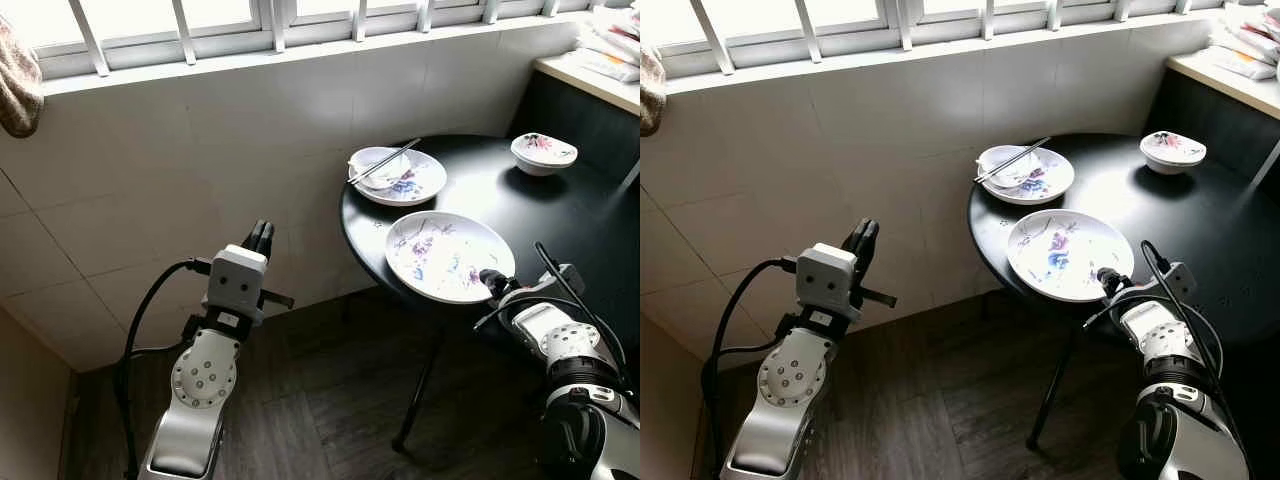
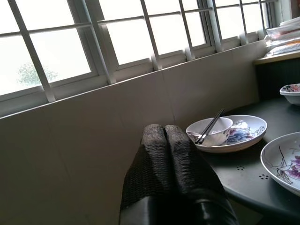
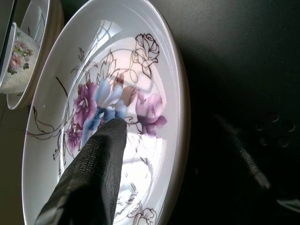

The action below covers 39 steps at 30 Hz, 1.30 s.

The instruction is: Kitchen organization

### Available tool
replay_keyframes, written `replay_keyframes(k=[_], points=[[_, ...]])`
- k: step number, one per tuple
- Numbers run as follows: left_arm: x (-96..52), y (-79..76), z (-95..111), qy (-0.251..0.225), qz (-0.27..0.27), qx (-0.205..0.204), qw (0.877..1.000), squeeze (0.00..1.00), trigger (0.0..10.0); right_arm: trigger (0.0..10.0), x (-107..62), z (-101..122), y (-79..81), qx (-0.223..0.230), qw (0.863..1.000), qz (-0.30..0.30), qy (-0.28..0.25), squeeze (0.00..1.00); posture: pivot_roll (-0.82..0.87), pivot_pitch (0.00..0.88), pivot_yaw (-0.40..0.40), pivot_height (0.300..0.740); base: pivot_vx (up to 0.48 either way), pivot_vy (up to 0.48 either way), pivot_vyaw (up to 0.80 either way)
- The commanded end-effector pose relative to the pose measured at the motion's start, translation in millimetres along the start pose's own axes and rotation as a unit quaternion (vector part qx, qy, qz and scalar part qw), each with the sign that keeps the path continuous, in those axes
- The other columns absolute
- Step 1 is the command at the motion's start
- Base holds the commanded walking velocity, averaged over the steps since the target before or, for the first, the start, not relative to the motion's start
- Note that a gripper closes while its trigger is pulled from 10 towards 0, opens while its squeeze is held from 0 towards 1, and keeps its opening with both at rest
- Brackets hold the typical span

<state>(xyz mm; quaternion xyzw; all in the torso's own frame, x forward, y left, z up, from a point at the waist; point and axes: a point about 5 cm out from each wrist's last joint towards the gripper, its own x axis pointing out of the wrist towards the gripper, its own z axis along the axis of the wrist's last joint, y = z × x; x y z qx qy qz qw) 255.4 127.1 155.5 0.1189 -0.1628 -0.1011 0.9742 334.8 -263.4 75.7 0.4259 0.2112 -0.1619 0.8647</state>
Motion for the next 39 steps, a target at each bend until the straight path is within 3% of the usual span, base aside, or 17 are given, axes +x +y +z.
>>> replay_keyframes(k=[1, 2, 3, 4, 20, 27, 30, 34, 35, 37, 39], points=[[-0.3, -0.8, -1.1, 0.006, 0.001, 0.004, 1.000, 0.00, 10.0, 4.8, 1.7, -7.0, -3.3, -0.008, 1.000, -0.014, 0.018, 0.00, 0.08, 0.000, -0.027, 0.740, 0.000, 0.000, 0.00], [-0.3, -0.8, -1.1, 0.006, 0.001, 0.004, 1.000, 0.00, 10.0, 4.8, 1.7, -7.0, -3.3, -0.008, 1.000, -0.014, 0.018, 0.00, 0.08, 0.000, -0.027, 0.740, 0.000, 0.000, 0.00], [-0.5, -0.8, -1.3, 0.006, 0.001, 0.004, 1.000, 0.00, 10.0, 3.1, 1.8, -7.3, -3.6, -0.008, 1.000, -0.014, 0.019, 0.00, 0.08, 0.000, -0.028, 0.740, 0.000, 0.000, 0.00], [-0.7, -0.9, -1.9, 0.008, 0.001, 0.004, 1.000, 0.00, 10.0, 0.0, 2.0, -7.4, -4.2, -0.009, 1.000, -0.014, 0.019, 0.00, 0.08, 0.000, -0.029, 0.740, 0.000, 0.000, 0.00], [-1.7, -1.4, -2.9, 0.014, 0.002, -0.001, 1.000, 0.00, 10.0, 0.0, 2.2, -5.4, -5.3, -0.003, 1.000, -0.018, 0.011, 0.00, 0.08, 0.000, -0.027, 0.740, 0.000, 0.000, 0.00], [-2.3, -1.1, -3.1, 0.017, 0.001, 0.000, 1.000, 0.00, 10.0, 0.0, -0.1, 0.4, 8.3, 0.011, 1.000, 0.006, 0.000, 0.00, 0.08, 0.000, -0.021, 0.740, 0.000, 0.000, 0.00], [-2.0, -1.0, -3.1, 0.017, 0.000, 0.000, 1.000, 0.00, 10.0, 0.0, -2.3, 2.9, 18.7, 0.024, 0.999, 0.024, -0.008, 0.00, 0.07, 0.000, -0.017, 0.740, 0.000, 0.000, 0.00], [-1.8, -0.5, -3.3, 0.018, 0.001, 0.001, 1.000, 0.00, 10.0, 0.0, -13.2, 7.0, 52.8, 0.032, 0.993, 0.105, -0.031, 0.00, 0.07, 0.000, -0.017, 0.740, 0.000, 0.000, 0.00], [-1.8, -0.5, -3.3, 0.018, 0.001, 0.001, 1.000, 0.00, 10.0, 0.0, -13.2, 7.0, 52.8, 0.032, 0.993, 0.105, -0.031, 0.00, 0.07, 0.000, -0.017, 0.740, 0.000, 0.000, 0.00], [-1.6, -0.3, -3.2, 0.018, 0.002, 0.001, 1.000, 0.00, 10.0, 0.0, -27.4, 6.8, 76.5, -0.006, 0.983, 0.176, -0.052, 0.00, 0.07, 0.000, -0.020, 0.740, 0.000, 0.000, 0.00], [-1.5, -0.2, -3.2, 0.018, 0.002, 0.002, 1.000, 0.00, 10.0, 0.0, -30.3, 6.4, 80.4, -0.016, 0.981, 0.188, -0.056, 0.00, 0.07, 0.000, -0.020, 0.740, 0.000, 0.000, 0.00]])
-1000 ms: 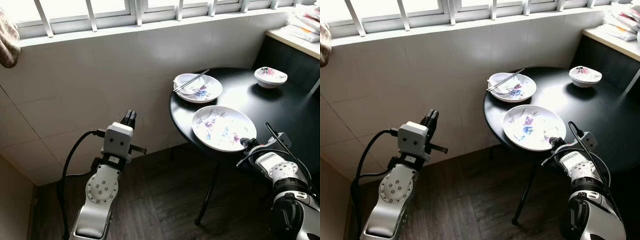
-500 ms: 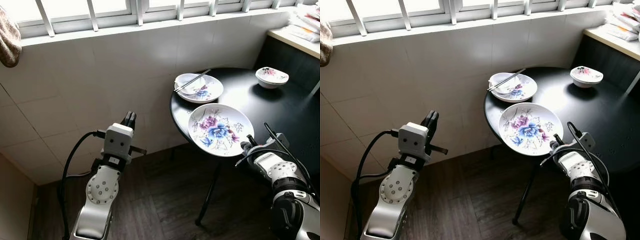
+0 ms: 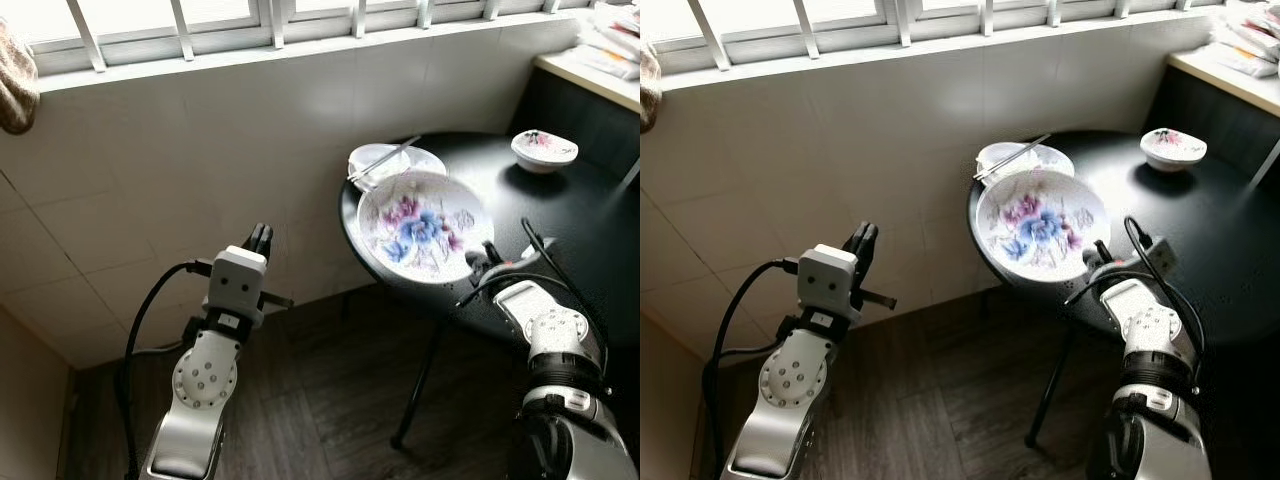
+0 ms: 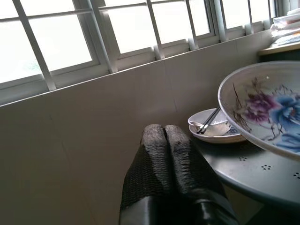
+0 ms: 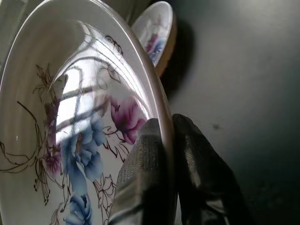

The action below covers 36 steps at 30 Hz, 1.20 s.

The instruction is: Kitchen organization

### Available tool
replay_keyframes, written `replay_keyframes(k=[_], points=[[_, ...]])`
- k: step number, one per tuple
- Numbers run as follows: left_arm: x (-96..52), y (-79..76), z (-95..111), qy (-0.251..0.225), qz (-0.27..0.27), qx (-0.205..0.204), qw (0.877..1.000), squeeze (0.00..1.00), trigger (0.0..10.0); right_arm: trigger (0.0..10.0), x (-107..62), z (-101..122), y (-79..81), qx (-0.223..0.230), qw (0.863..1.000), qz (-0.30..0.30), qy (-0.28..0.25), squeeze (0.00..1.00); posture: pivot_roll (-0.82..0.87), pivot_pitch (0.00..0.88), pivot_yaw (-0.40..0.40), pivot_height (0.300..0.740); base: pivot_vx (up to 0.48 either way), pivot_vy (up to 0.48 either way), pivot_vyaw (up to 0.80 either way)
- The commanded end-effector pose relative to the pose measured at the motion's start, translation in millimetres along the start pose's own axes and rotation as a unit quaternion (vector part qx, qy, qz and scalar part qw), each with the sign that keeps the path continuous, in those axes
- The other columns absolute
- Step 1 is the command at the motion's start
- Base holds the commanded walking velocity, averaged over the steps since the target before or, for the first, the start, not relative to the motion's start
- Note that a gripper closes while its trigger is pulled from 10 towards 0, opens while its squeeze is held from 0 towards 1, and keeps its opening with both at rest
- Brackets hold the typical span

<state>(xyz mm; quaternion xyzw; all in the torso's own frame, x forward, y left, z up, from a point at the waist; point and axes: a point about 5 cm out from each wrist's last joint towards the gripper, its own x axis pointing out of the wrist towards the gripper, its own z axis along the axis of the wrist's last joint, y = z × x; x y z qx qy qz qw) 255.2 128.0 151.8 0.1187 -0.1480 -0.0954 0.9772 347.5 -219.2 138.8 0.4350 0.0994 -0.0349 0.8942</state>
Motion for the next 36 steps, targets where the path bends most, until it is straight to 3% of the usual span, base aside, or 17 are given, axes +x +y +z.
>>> replay_keyframes(k=[1, 5, 8, 15, 19, 26, 31, 36], points=[[0.1, 0.2, 0.1, 0.003, -0.001, 0.003, 1.000, 0.00, 10.0, 0.0, -7.7, 3.5, 19.8, -0.044, 0.997, 0.054, -0.016, 0.00, 0.07, 0.000, -0.021, 0.740, 0.000, 0.000, 0.00], [0.1, 0.7, -0.1, 0.003, 0.000, 0.003, 1.000, 0.00, 10.0, 0.0, -25.1, -7.0, 38.1, -0.096, 0.990, 0.102, -0.014, 0.00, 0.07, 0.000, -0.018, 0.740, 0.000, 0.000, 0.00], [0.5, 1.9, -0.6, 0.005, 0.003, 0.006, 1.000, 0.00, 10.0, 0.0, -38.6, -23.9, 36.9, -0.121, 0.986, 0.112, 0.016, 0.00, 0.07, 0.000, -0.017, 0.740, 0.000, 0.000, 0.80], [0.9, 5.7, -2.0, 0.009, 0.010, 0.011, 1.000, 0.00, 10.0, 0.0, -53.4, -37.2, 38.6, -0.140, 0.979, 0.143, 0.034, 0.00, 0.07, 0.000, -0.018, 0.740, 0.000, 0.000, 0.80], [1.8, 6.4, -2.5, 0.010, 0.012, 0.012, 1.000, 0.00, 10.0, 0.0, -67.4, -49.2, 48.8, -0.160, 0.965, 0.198, 0.057, 0.00, 0.07, 0.000, -0.017, 0.740, 0.000, 0.000, 0.80], [2.0, 9.9, -3.1, 0.013, 0.022, 0.019, 0.999, 0.00, 10.0, 0.0, -72.7, -58.7, 47.6, -0.194, 0.958, 0.201, 0.066, 0.00, 0.07, 0.000, -0.017, 0.740, 0.000, 0.000, 0.80], [2.0, 11.6, -2.9, 0.013, 0.027, 0.018, 0.999, 0.00, 10.0, 0.0, -75.0, -59.9, 42.7, -0.248, 0.949, 0.185, 0.055, 0.00, 0.07, 0.000, -0.017, 0.740, 0.000, 0.000, 0.80], [1.8, 12.0, -2.9, 0.014, 0.030, 0.014, 0.999, 0.00, 10.0, 0.0, -77.8, -62.1, 44.9, -0.257, 0.946, 0.192, 0.052, 0.00, 0.07, 0.000, -0.017, 0.740, 0.000, 0.000, 0.80]])
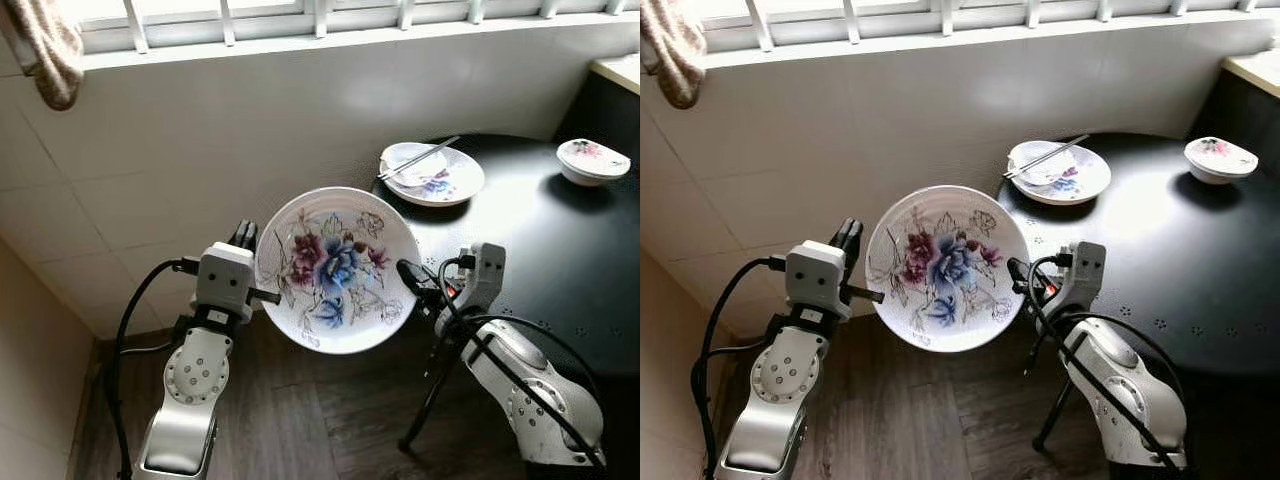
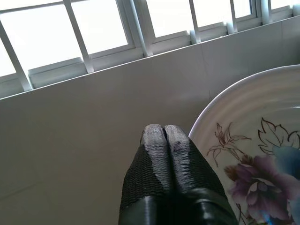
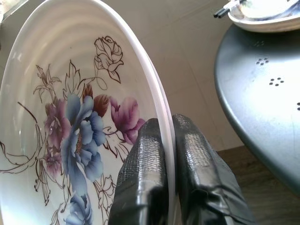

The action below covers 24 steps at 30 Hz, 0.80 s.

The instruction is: Kitchen organization

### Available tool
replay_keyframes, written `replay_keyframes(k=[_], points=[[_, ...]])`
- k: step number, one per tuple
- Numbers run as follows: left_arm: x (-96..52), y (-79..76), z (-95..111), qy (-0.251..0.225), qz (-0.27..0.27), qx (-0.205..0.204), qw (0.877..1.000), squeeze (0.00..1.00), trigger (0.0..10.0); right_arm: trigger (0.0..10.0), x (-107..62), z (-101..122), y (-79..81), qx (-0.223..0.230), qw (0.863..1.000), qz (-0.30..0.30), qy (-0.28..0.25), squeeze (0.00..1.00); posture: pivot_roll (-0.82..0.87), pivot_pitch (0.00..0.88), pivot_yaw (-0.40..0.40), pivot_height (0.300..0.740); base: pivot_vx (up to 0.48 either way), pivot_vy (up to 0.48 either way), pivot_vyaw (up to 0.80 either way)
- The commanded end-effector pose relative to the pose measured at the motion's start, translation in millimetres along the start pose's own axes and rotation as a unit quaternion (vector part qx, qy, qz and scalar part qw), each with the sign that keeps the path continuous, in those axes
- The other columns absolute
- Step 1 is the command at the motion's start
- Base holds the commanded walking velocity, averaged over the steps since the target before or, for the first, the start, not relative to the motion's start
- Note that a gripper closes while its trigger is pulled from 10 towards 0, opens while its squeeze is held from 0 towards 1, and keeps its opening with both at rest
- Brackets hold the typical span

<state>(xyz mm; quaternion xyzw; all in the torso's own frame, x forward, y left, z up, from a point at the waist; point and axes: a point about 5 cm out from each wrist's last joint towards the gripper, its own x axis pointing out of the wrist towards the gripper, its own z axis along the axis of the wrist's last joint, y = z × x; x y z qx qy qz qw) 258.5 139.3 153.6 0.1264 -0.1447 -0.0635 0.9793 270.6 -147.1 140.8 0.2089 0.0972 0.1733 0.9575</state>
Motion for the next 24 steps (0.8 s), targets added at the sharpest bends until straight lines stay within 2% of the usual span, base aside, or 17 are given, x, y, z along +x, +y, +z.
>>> replay_keyframes(k=[1, 20, 24], points=[[0.6, 0.2, -1.3, 0.005, 0.000, 0.002, 1.000, 0.00, 10.0, 0.0, -1.7, 9.0, 7.7, -0.015, 0.999, 0.018, -0.028, 0.00, 0.07, 0.000, -0.017, 0.740, 0.000, 0.000, 0.80], [-0.3, -0.2, -1.2, 0.004, 0.000, -0.002, 1.000, 0.00, 10.0, 0.0, 2.2, 8.7, 4.4, -0.024, 0.999, 0.003, -0.043, 0.00, 0.07, 0.000, -0.021, 0.740, 0.000, 0.000, 0.80], [-0.2, -0.1, -0.4, 0.001, 0.000, -0.003, 1.000, 0.00, 10.0, 0.0, 2.9, 8.9, 4.5, -0.029, 0.999, 0.003, -0.044, 0.00, 0.07, 0.000, -0.021, 0.740, 0.372, 0.000, 0.80]])
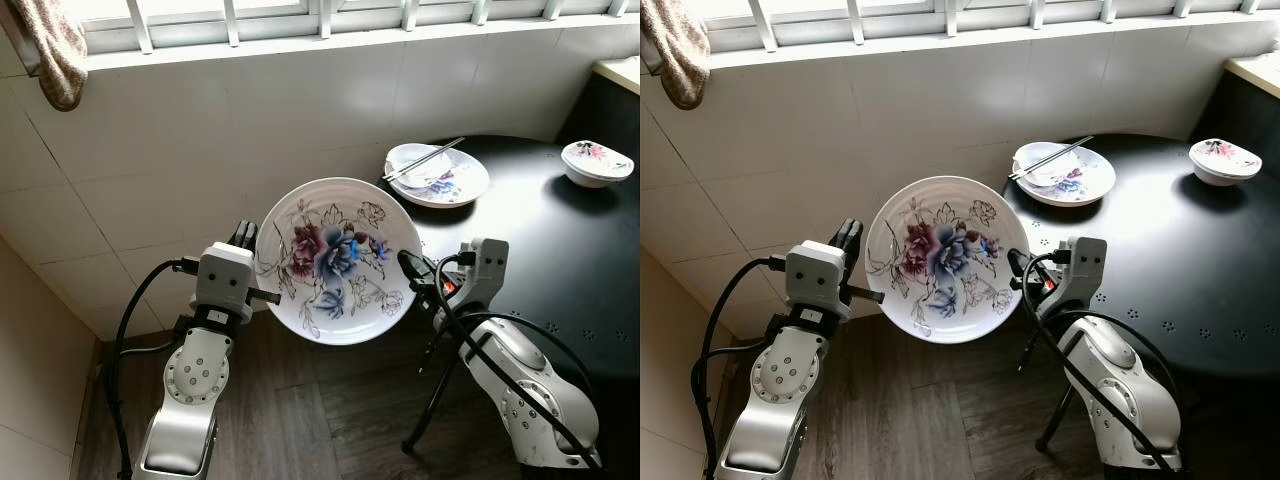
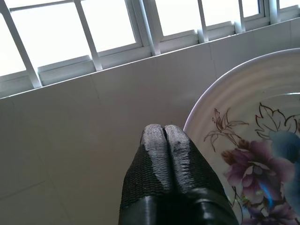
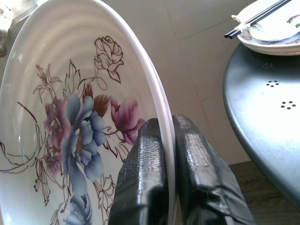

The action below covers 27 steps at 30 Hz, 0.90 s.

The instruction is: Kitchen organization

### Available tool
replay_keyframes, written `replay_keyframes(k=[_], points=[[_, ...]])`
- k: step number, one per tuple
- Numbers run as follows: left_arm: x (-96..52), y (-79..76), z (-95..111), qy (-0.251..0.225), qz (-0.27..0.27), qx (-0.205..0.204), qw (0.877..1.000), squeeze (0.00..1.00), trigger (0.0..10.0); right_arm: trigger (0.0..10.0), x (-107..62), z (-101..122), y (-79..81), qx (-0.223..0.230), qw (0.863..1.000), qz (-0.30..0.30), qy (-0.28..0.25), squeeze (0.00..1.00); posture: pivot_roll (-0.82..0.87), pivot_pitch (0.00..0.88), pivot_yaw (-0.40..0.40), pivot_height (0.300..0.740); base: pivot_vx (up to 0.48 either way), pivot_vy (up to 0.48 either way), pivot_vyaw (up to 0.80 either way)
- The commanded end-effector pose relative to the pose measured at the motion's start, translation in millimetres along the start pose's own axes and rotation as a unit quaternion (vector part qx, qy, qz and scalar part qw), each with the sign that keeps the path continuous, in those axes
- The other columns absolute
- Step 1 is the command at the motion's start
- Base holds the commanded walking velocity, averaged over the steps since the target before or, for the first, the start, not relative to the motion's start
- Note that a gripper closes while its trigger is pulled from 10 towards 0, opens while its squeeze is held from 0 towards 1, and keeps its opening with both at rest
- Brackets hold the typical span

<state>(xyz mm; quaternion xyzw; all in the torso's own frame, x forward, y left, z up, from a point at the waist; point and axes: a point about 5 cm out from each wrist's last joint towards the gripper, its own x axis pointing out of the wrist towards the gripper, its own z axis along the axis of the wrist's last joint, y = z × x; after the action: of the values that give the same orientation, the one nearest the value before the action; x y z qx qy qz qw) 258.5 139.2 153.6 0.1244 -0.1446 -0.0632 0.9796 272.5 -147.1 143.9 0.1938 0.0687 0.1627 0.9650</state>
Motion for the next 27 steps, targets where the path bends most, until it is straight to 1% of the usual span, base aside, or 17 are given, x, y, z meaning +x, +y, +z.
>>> replay_keyframes(k=[1, 3, 5, 15, 27], points=[[-0.2, -0.1, -0.2, 0.000, -0.001, -0.002, 1.000, 0.00, 10.0, 0.0, 2.3, 5.7, 3.9, -0.013, 1.000, 0.010, -0.017, 0.00, 0.07, 0.000, -0.021, 0.740, 0.480, 0.000, 0.80], [-0.3, -0.5, -0.2, 0.000, -0.002, -0.003, 1.000, 0.00, 10.0, 0.0, 2.4, 5.4, 3.9, -0.014, 1.000, 0.010, -0.018, 0.00, 0.07, 0.000, -0.024, 0.740, 0.322, 0.000, 0.80], [-0.2, -1.4, -0.3, 0.002, -0.002, -0.010, 1.000, 0.00, 10.0, 0.0, 2.4, 5.4, 3.8, -0.015, 1.000, 0.010, -0.018, 0.00, 0.07, 0.000, -0.024, 0.740, 0.000, 0.000, 0.80], [0.1, -4.1, 1.1, -0.002, -0.007, -0.011, 1.000, 0.00, 10.0, 0.0, 3.1, 5.3, 3.3, -0.020, 1.000, 0.007, -0.019, 0.00, 0.07, 0.000, -0.022, 0.740, 0.000, 0.000, 0.80], [0.4, -4.2, 2.1, -0.006, -0.010, -0.013, 1.000, 0.00, 10.0, 0.0, 5.0, 7.3, 4.6, -0.049, 0.998, 0.007, -0.024, 0.00, 0.07, 0.000, -0.023, 0.740, 0.000, 0.000, 0.80]])
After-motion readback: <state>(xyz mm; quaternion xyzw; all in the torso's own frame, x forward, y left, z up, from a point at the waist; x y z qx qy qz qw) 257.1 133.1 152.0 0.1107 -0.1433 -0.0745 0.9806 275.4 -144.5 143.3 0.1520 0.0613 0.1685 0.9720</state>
